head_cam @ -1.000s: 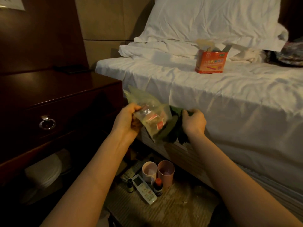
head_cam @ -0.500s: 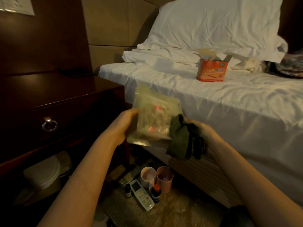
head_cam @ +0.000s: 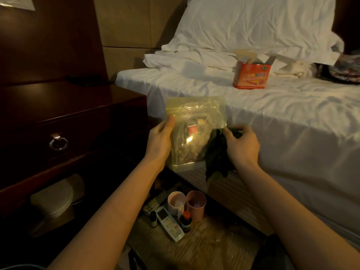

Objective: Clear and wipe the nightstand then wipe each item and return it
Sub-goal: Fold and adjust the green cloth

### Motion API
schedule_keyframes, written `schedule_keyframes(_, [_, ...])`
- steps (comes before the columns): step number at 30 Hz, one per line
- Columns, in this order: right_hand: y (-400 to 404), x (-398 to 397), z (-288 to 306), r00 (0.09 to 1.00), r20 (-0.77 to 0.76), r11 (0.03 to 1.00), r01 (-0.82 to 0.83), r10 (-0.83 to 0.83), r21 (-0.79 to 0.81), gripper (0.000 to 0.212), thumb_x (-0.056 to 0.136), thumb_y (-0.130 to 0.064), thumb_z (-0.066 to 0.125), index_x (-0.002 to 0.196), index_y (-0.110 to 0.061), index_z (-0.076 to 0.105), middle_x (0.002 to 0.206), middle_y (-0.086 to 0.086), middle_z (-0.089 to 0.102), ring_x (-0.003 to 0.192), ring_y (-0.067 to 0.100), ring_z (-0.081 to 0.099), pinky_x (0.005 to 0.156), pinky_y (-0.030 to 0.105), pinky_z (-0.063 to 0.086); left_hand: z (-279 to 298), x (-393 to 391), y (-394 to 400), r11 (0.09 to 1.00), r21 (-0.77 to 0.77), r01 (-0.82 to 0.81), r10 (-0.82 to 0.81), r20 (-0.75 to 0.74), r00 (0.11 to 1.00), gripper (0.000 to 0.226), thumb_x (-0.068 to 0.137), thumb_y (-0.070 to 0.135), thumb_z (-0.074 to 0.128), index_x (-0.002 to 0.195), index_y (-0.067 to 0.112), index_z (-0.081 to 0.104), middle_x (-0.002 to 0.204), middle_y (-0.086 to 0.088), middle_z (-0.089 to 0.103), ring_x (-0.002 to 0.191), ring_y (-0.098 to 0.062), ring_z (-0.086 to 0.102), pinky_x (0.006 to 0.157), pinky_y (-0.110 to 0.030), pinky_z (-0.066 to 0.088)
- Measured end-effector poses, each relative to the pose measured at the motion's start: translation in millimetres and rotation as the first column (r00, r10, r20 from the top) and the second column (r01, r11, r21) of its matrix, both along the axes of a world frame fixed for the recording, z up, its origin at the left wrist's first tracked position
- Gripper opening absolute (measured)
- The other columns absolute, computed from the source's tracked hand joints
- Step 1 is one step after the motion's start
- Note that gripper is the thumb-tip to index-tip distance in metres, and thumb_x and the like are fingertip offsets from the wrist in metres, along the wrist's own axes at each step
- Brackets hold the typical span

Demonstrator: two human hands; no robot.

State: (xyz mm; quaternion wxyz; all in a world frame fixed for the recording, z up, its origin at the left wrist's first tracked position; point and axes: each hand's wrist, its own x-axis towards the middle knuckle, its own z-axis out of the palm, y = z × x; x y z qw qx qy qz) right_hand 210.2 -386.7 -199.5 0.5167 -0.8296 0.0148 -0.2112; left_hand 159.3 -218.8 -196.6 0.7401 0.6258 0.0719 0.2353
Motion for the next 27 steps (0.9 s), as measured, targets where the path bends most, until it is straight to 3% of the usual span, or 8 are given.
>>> schedule_keyframes(4, [17, -16, 4, 0.975, 0.201, 0.995, 0.094, -0.1, 0.036, 0.034, 0.088, -0.027, 0.064, 0.109, -0.006, 0.048, 0.116, 0.01, 0.046, 0.091, 0.019, 0.049, 0.069, 0.018, 0.03, -2, -4, -11, 1.0, 0.014, -0.004, 0.004, 0.047, 0.999, 0.025, 0.096, 0.036, 0.049, 0.096, 0.021, 0.069, 0.092, 0.002, 0.072, 0.09, -0.011, 0.068, 0.08, -0.026, 0.054])
schedule_keyframes(7, [47, -41, -1, 0.88, 0.444, 0.985, -0.129, 0.167, -0.116, 0.026, 0.085, -0.026, 0.064, 0.101, -0.009, 0.053, 0.106, 0.007, 0.05, 0.091, 0.016, 0.051, 0.074, 0.024, 0.042, -3, -5, -17, 1.0, 0.016, -0.017, 0.017, 0.058, 0.998, 0.026, 0.097, 0.036, 0.048, 0.088, 0.025, 0.071, 0.088, 0.004, 0.072, 0.087, -0.01, 0.069, 0.078, -0.025, 0.054])
schedule_keyframes(9, [68, -56, -8, 0.784, 0.534, 0.945, -0.219, 0.318, -0.241, 0.021, 0.083, -0.025, 0.058, 0.096, -0.009, 0.056, 0.099, 0.006, 0.052, 0.085, 0.011, 0.05, 0.066, 0.02, 0.042, -3, -7, -16, 1.0, -0.023, 0.012, -0.011, 0.041, 0.999, 0.027, 0.098, 0.031, 0.048, 0.092, 0.019, 0.071, 0.088, 0.001, 0.072, 0.086, -0.009, 0.068, 0.074, -0.021, 0.054])
schedule_keyframes(13, [78, -55, -9, 0.712, 0.661, 0.959, -0.062, 0.237, -0.276, 0.021, 0.084, -0.026, 0.06, 0.088, -0.006, 0.062, 0.09, 0.008, 0.056, 0.072, 0.017, 0.055, 0.05, 0.025, 0.041, 3, -15, -12, 0.987, -0.13, 0.096, -0.098, -0.015, 0.995, 0.029, 0.098, 0.031, 0.047, 0.088, 0.016, 0.07, 0.083, 0.0, 0.073, 0.085, -0.012, 0.068, 0.071, -0.022, 0.052])
schedule_keyframes(15, [73, -47, -4, 0.672, 0.714, 0.964, 0.002, 0.196, -0.266, 0.021, 0.084, -0.027, 0.063, 0.087, -0.006, 0.065, 0.09, 0.009, 0.057, 0.073, 0.02, 0.055, 0.052, 0.027, 0.042, 9, -17, -12, 0.98, -0.148, 0.133, -0.137, -0.018, 0.99, 0.029, 0.097, 0.033, 0.048, 0.089, 0.017, 0.071, 0.082, -0.001, 0.074, 0.081, -0.012, 0.07, 0.068, -0.023, 0.055])
schedule_keyframes(18, [64, -30, 9, 0.705, 0.708, 0.994, 0.041, 0.041, -0.099, 0.019, 0.085, -0.025, 0.065, 0.089, -0.006, 0.065, 0.094, 0.012, 0.055, 0.082, 0.024, 0.054, 0.066, 0.035, 0.047, 13, -19, -11, 0.958, -0.237, 0.164, -0.177, -0.032, 0.984, 0.031, 0.096, 0.035, 0.049, 0.09, 0.014, 0.072, 0.083, -0.006, 0.075, 0.077, -0.017, 0.071, 0.064, -0.026, 0.057])
schedule_keyframes(20, [57, -17, 16, 0.777, 0.618, 0.993, 0.105, -0.117, 0.055, 0.018, 0.086, -0.024, 0.065, 0.092, -0.007, 0.064, 0.099, 0.011, 0.053, 0.088, 0.025, 0.053, 0.072, 0.034, 0.046, 13, -20, -10, 0.95, -0.285, 0.127, -0.153, -0.07, 0.986, 0.034, 0.093, 0.036, 0.053, 0.092, 0.009, 0.072, 0.088, -0.012, 0.073, 0.08, -0.026, 0.07, 0.074, -0.035, 0.056])
schedule_keyframes(27, [44, 2, 17, 0.911, 0.342, 0.964, 0.166, -0.231, 0.209, 0.019, 0.092, -0.025, 0.059, 0.097, -0.006, 0.058, 0.1, 0.006, 0.05, 0.085, 0.018, 0.049, 0.067, 0.016, 0.027, 14, -16, 0, 0.95, -0.309, 0.055, -0.095, -0.116, 0.989, 0.034, 0.092, 0.038, 0.054, 0.087, 0.01, 0.071, 0.082, -0.01, 0.072, 0.075, -0.026, 0.068, 0.071, -0.035, 0.054])
